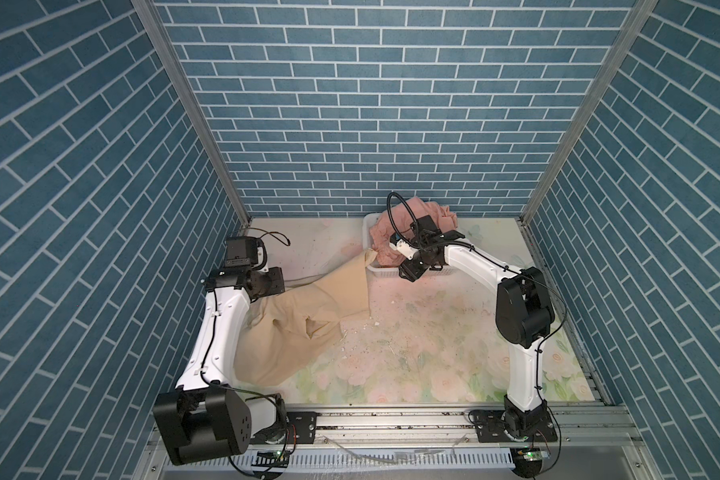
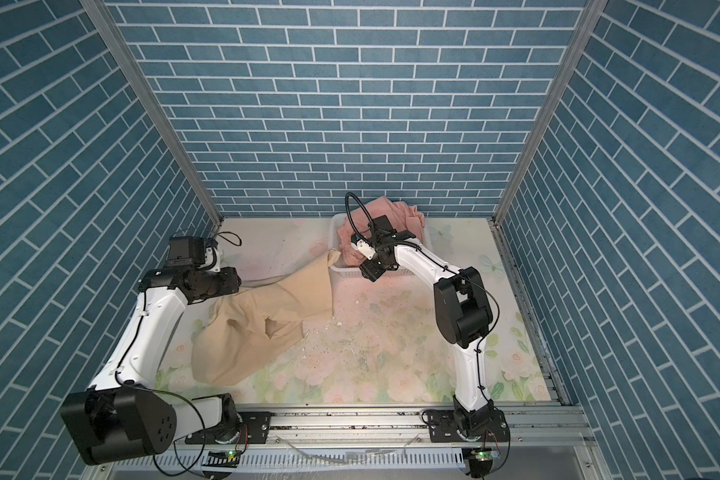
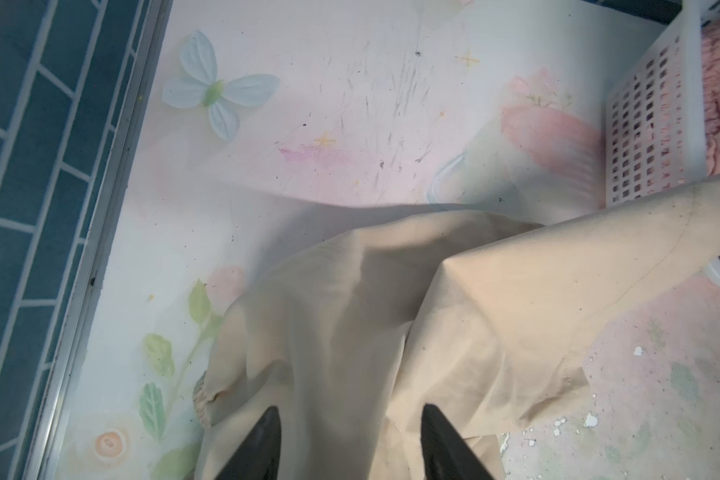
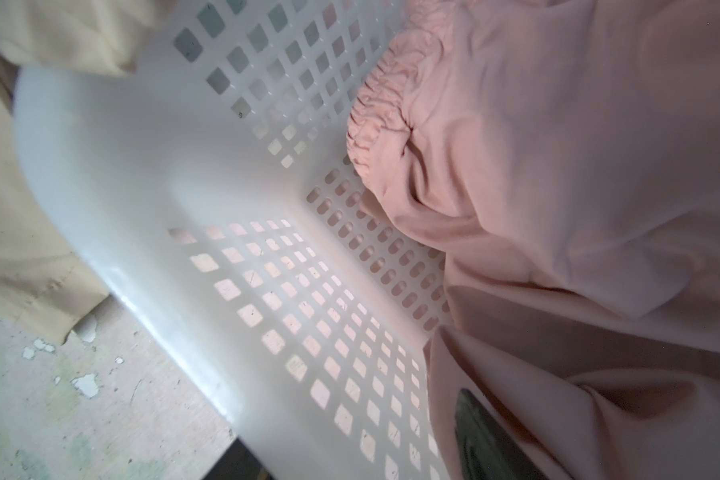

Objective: Fold and stack the shorts
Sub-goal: 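Push the white basket farther away with the right gripper while the left holds the shorts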

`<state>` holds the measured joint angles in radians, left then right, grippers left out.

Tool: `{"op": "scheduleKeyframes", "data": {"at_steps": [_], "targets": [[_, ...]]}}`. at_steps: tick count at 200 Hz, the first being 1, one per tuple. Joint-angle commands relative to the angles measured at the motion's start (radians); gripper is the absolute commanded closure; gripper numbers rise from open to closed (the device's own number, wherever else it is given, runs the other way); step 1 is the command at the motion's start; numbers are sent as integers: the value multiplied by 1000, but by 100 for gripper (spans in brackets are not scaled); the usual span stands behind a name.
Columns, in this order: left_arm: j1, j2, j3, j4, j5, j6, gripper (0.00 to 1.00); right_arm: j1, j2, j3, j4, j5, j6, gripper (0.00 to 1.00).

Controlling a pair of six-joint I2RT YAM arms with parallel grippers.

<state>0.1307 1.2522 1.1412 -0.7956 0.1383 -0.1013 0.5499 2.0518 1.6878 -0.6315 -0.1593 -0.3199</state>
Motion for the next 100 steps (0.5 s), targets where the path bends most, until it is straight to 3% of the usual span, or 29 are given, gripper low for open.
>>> {"op": "scheduleKeyframes", "data": {"at_steps": [1, 15, 47, 100], "targets": [[-1, -17, 12, 0, 11, -23, 31, 2, -10, -31, 35, 24, -16, 45], [0, -34, -8, 31, 61, -41, 25, 2, -6, -36, 34, 28, -5, 51], [-1, -48, -26, 41, 110, -65, 23, 7, -5, -60, 38, 52, 22, 59], [-2, -56, -58, 55, 157, -83, 21, 28, -47, -122, 86, 139, 166, 71]]}}
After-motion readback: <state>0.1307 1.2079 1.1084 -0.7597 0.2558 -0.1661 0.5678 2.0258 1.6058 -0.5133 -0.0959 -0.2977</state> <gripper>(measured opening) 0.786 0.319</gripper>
